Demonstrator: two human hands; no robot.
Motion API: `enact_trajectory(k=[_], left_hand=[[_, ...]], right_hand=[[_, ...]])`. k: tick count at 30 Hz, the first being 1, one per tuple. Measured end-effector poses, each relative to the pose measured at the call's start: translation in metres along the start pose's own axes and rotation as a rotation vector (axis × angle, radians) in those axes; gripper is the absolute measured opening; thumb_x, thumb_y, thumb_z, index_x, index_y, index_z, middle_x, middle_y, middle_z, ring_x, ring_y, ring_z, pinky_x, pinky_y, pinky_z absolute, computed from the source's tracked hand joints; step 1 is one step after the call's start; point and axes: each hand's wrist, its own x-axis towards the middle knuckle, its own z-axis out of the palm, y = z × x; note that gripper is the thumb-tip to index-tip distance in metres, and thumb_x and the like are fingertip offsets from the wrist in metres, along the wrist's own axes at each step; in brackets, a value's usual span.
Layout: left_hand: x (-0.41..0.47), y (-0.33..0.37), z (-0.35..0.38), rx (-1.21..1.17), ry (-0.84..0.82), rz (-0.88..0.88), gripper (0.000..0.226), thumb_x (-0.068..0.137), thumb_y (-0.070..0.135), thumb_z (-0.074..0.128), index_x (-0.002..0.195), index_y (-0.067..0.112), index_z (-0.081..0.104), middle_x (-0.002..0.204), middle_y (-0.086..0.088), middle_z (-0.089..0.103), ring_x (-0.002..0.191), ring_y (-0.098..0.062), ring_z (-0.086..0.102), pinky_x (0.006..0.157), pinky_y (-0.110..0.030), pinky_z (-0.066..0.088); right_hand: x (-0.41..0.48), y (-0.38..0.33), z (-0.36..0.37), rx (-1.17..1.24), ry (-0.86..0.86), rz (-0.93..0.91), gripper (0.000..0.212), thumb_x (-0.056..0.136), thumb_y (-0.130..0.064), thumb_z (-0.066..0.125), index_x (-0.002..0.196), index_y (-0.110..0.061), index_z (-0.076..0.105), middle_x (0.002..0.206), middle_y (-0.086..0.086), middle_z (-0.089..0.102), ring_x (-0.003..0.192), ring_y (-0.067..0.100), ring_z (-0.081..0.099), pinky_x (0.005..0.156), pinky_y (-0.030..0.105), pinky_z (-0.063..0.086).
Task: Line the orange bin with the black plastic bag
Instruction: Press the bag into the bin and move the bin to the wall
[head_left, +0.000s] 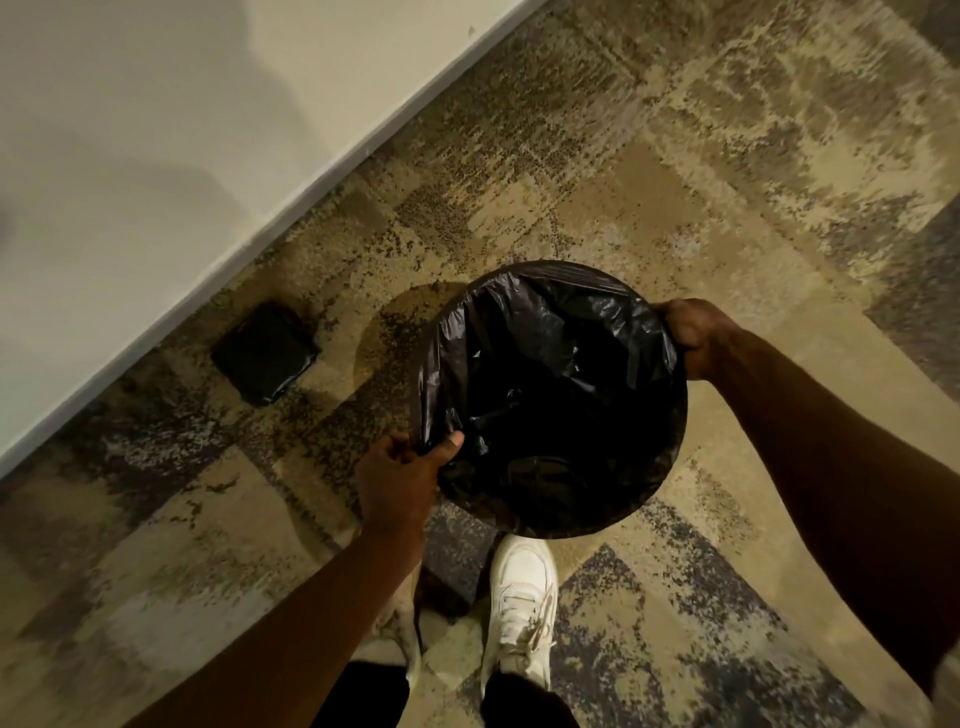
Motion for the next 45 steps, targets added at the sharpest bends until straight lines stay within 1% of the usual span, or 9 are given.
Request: enact_trajectory(k=[3,8,11,17,21,28,35,41,45], left_hand=[[0.004,-0.003,-0.002,0.009,-0.023,0.017,0.053,0.062,0.040,0.099,0.087,0.002,0.074,0.086,-0.015,0.082,0.080,-0.036,0.081,0.071,-0.062,0.066],[0.011,-0.013,-0.004,-0.003,-0.059,0.045,0.073,0.046,0.061,0.096,0.088,0.005,0.074,0.087,-0.014,0.082,0.081,-0.034,0.081,0.075,-0.061,0.066],[0.013,-0.013,-0.004,-0.022,-0.070,0.051,0.073,0.047,0.058,0.096,0.090,0.003,0.073,0.089,-0.016,0.081,0.082,-0.035,0.082,0.075,-0.062,0.066],[0.007,-0.008,-0.004,-0.110,-0.108,0.012,0.062,0.060,0.039,0.100,0.097,-0.002,0.072,0.091,-0.014,0.083,0.083,-0.033,0.083,0.076,-0.062,0.066],[0.003,-0.003,-0.003,-0.149,-0.102,-0.024,0.046,0.074,0.020,0.096,0.093,-0.007,0.065,0.093,-0.021,0.081,0.086,-0.039,0.082,0.075,-0.065,0.065],[0.004,-0.001,-0.003,-0.125,-0.074,-0.006,0.038,0.072,0.022,0.097,0.089,-0.001,0.072,0.092,-0.022,0.081,0.083,-0.039,0.080,0.072,-0.050,0.065],[0.012,-0.001,0.000,-0.238,-0.225,-0.101,0.021,0.075,0.015,0.094,0.092,0.010,0.085,0.097,-0.016,0.085,0.090,-0.041,0.082,0.084,-0.064,0.065],[0.007,0.011,-0.006,-0.255,-0.399,-0.176,0.019,0.089,0.013,0.082,0.108,0.015,0.082,0.093,0.000,0.086,0.079,-0.016,0.083,0.057,-0.025,0.059],[0.005,0.016,-0.014,-0.092,-0.264,0.039,0.020,0.082,0.029,0.090,0.088,0.019,0.074,0.073,0.012,0.081,0.069,-0.013,0.079,0.060,-0.029,0.062]], right_hand=[[-0.019,-0.009,0.011,-0.086,0.038,0.030,0.024,0.095,-0.004,0.053,0.096,0.010,0.072,0.124,0.031,0.069,0.104,0.043,0.069,0.099,0.055,0.058],[-0.044,-0.025,0.024,-0.195,0.039,0.057,0.067,0.111,-0.002,0.038,0.053,0.001,0.073,0.066,0.018,0.070,0.054,0.032,0.070,0.048,0.030,0.056],[-0.040,-0.027,0.024,-0.264,0.019,0.093,0.046,0.113,-0.011,0.041,0.079,0.003,0.069,0.079,0.017,0.069,0.044,0.024,0.070,0.038,0.025,0.053],[-0.045,-0.017,0.020,-0.149,0.114,0.034,0.025,0.105,-0.007,0.052,0.108,0.009,0.071,0.116,0.028,0.072,0.101,0.043,0.072,0.070,0.035,0.058],[-0.069,-0.010,0.029,-0.050,0.364,-0.317,0.024,0.101,-0.016,0.067,0.079,-0.008,0.073,0.078,0.006,0.069,0.078,0.023,0.063,0.058,0.023,0.048],[-0.115,-0.001,0.046,-0.052,0.345,-0.601,0.045,0.090,-0.043,0.082,0.092,0.002,0.075,0.085,0.010,0.077,0.075,0.013,0.072,0.072,0.030,0.060],[-0.103,0.003,0.043,0.080,0.135,-0.481,0.035,0.091,-0.039,0.081,0.086,-0.006,0.072,0.083,0.008,0.075,0.077,0.023,0.074,0.077,0.035,0.063],[-0.087,0.012,0.024,0.427,-0.228,-0.148,0.062,0.090,-0.053,0.080,0.133,-0.011,0.070,0.150,0.011,0.062,0.137,0.035,0.061,0.120,0.054,0.043],[-0.102,0.026,0.018,0.622,0.077,-0.195,0.040,0.091,-0.058,0.074,0.093,-0.018,0.074,0.089,-0.001,0.069,0.087,0.017,0.068,0.092,0.035,0.057]])
